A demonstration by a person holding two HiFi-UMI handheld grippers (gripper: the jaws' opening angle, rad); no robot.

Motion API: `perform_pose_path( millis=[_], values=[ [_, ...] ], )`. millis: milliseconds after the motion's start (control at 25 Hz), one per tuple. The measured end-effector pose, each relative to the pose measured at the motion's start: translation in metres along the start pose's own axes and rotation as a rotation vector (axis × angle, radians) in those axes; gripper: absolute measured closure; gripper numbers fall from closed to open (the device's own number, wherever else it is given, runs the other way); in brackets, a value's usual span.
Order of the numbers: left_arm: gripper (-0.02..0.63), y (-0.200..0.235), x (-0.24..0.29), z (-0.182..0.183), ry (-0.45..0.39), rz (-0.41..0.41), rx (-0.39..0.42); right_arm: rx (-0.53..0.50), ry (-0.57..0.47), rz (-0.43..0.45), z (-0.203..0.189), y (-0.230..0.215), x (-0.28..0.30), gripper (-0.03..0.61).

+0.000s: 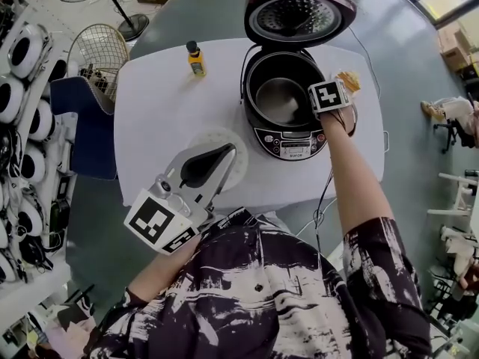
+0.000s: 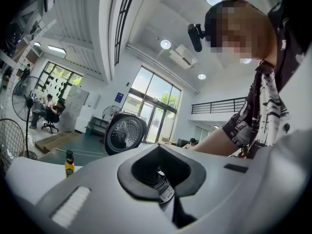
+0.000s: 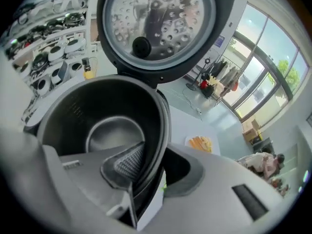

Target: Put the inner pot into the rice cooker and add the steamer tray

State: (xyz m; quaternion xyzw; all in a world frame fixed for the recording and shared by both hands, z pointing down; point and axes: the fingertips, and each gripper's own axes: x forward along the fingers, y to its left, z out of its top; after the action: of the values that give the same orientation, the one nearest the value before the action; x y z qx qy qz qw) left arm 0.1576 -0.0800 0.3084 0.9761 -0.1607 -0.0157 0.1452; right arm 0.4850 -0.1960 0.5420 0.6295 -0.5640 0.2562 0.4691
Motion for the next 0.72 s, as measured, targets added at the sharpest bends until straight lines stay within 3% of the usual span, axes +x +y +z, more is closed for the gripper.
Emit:
perform_pose_path(
  millis=[160, 320, 520, 600, 720],
  values=[
    [0.609, 0.002, -0.002, 0.001, 0.001, -0.010, -0.002, 0.182, -0.039, 0.093, -0.005, -0.004, -0.007, 0.492],
    [0.609, 0.002, -0.001, 0.001, 0.005, -0.035, -0.008, 0.331, -0.153, 0.141, -0.004, -0.020, -0.031, 0.500],
    [0.609, 0.009, 0.001, 0.004, 0.000, -0.059, -0.003, 0.361, -0.393, 0.207, 0.009, -0.022, -0.111, 0.509],
    [0.609, 0.017, -0.001, 0.005, -0.001, -0.059, -0.004, 0.317, -0.495, 0.303, 0.013, 0.009, -0.165, 0.515],
    [0.609, 0.030, -0.005, 0.004, 0.005, -0.057, -0.013, 0.254, -0.534, 0.562, -0.004, 0.104, -0.238, 0.519]
  ],
)
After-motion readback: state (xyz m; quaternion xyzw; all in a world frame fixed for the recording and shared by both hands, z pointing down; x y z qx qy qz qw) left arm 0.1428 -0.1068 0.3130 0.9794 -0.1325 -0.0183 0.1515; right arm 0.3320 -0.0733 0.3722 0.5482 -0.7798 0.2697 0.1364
